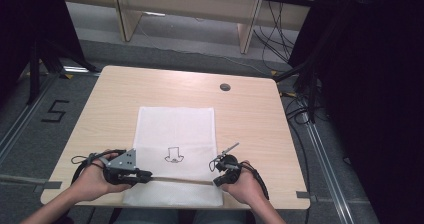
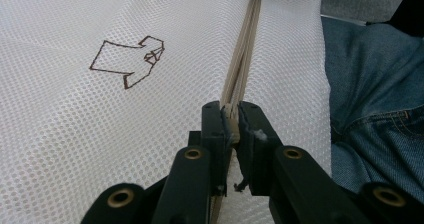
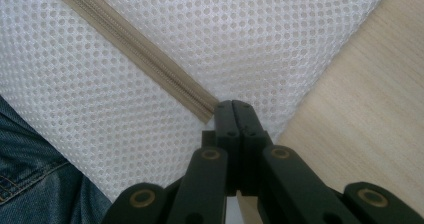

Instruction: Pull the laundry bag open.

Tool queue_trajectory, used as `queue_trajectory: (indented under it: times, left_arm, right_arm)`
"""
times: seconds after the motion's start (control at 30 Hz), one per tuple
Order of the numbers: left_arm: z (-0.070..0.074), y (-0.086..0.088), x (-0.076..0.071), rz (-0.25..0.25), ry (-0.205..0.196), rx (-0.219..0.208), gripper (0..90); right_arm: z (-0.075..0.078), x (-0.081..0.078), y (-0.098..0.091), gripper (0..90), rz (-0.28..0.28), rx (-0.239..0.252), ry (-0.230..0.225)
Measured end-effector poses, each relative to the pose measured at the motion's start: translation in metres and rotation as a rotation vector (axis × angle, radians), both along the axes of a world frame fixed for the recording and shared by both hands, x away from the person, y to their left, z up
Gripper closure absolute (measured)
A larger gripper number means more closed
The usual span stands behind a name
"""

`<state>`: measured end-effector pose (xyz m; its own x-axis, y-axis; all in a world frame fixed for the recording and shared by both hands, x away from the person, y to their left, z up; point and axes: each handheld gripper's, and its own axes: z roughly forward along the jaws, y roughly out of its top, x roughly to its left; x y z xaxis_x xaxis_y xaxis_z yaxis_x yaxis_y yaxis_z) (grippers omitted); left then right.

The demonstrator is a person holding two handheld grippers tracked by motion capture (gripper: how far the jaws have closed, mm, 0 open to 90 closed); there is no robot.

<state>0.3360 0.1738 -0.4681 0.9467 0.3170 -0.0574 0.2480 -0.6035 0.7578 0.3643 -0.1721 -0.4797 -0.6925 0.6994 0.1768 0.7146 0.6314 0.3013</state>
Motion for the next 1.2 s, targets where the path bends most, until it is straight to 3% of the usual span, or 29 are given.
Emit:
queue_trajectory:
  times: [0.13,0.53,0.6,0.87,0.93,1.03,1.13,1.2]
  left_arm:
    - [-0.002,0.000,-0.001,-0.003,0.015,-0.017,81.9]
    - [0.000,0.006,-0.002,-0.008,0.004,-0.001,82.0]
    - [0.000,0.007,-0.003,0.003,0.009,-0.020,81.9]
    - [0.000,0.011,-0.001,-0.001,0.015,-0.005,82.0]
    - [0.000,0.012,-0.002,0.015,0.016,-0.024,82.0]
    - [0.000,0.012,-0.002,0.000,0.014,-0.005,81.9]
    - [-0.001,0.012,-0.003,0.017,0.018,-0.023,81.9]
    - [-0.001,0.017,-0.004,0.025,0.008,-0.005,81.9]
  right_arm:
    - [0.000,0.001,-0.001,90.0,0.004,0.002,-0.003]
    - [-0.001,0.000,-0.001,90.0,0.000,0.008,-0.002]
    - [-0.001,0.000,-0.001,90.0,-0.001,0.008,0.003]
    - [0.000,0.000,-0.001,90.0,-0.002,0.008,0.003]
    - [-0.001,0.000,-0.001,90.0,-0.001,0.009,0.003]
    - [-0.001,0.000,-0.001,90.0,-0.001,0.009,0.003]
    - [-0.001,0.000,-0.001,90.0,0.007,0.007,-0.008]
    - [-0.001,0.001,-0.002,90.0,0.019,0.008,-0.015]
